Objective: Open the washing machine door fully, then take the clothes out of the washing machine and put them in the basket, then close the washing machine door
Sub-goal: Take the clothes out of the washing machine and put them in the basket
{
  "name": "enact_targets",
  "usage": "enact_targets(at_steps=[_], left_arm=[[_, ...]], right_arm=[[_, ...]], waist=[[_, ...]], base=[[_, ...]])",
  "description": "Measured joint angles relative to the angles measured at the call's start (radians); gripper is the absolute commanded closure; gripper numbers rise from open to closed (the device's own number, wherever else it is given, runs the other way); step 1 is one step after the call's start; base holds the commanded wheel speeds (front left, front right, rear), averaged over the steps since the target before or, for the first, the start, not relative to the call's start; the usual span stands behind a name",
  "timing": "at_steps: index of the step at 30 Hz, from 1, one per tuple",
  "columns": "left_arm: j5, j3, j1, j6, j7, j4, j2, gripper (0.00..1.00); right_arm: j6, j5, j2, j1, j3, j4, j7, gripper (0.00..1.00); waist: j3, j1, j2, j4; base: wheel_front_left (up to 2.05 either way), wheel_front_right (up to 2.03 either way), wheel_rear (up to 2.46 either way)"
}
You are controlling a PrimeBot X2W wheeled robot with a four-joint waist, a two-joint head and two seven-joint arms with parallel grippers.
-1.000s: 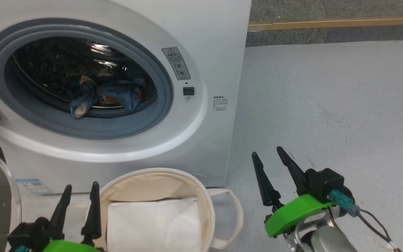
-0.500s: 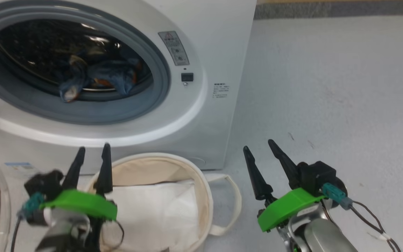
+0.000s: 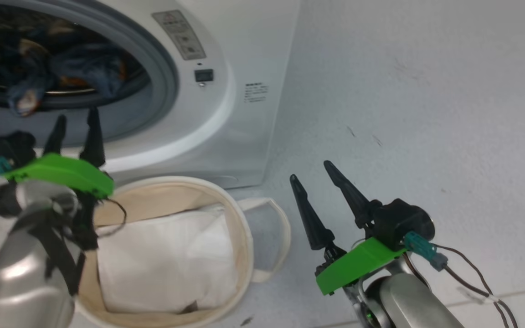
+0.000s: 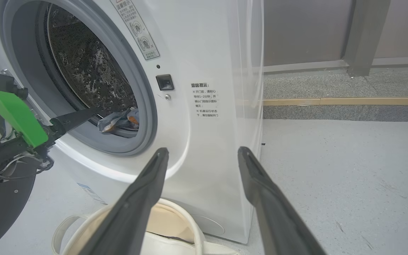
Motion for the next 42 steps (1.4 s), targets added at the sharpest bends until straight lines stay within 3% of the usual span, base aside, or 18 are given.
enact_targets(at_steps=[9, 21, 27, 34, 35, 42], left_arm=[[-0.045, 0.028, -0.207, -0.025, 0.009, 0.210, 0.020, 0.00], [-0.126, 0.082, -0.427, -0.033, 0.096, 0.383, 0.097, 0.00], [-0.104, 0.063, -0.475, 0.036, 0.153, 0.422, 0.123, 0.00], [-0.036, -0.002, -0.507, 0.081, 0.169, 0.433, 0.148, 0.00], [-0.035, -0.003, -0.508, 0.082, 0.170, 0.434, 0.150, 0.97], [-0.035, -0.007, -0.507, 0.078, 0.160, 0.439, 0.153, 1.00]], right_arm=[[0.000, -0.021, 0.000, -0.025, 0.033, -0.044, -0.021, 0.00], [0.000, -0.030, 0.000, -0.034, 0.027, -0.080, -0.047, 0.00], [0.000, -0.029, 0.001, -0.033, 0.011, -0.092, -0.064, 0.00], [0.000, -0.029, 0.001, -0.023, -0.017, -0.101, -0.072, 0.00], [0.000, -0.029, 0.001, -0.019, -0.020, -0.105, -0.073, 0.00], [0.000, -0.029, 0.001, -0.011, -0.024, -0.108, -0.073, 0.00]], waist=[[0.101, 0.0001, 0.0000, -0.061], [0.216, 0.0001, 0.0000, -0.139], [0.253, 0.0001, 0.0000, -0.164], [0.269, 0.0001, 0.0000, -0.181], [0.269, 0.0001, 0.0000, -0.182], [0.261, 0.0000, 0.0000, -0.180]], base=[[0.00, 0.00, 0.00], [0.00, 0.00, 0.00], [0.00, 0.00, 0.00], [0.00, 0.00, 0.00], [0.00, 0.00, 0.00], [0.00, 0.00, 0.00]])
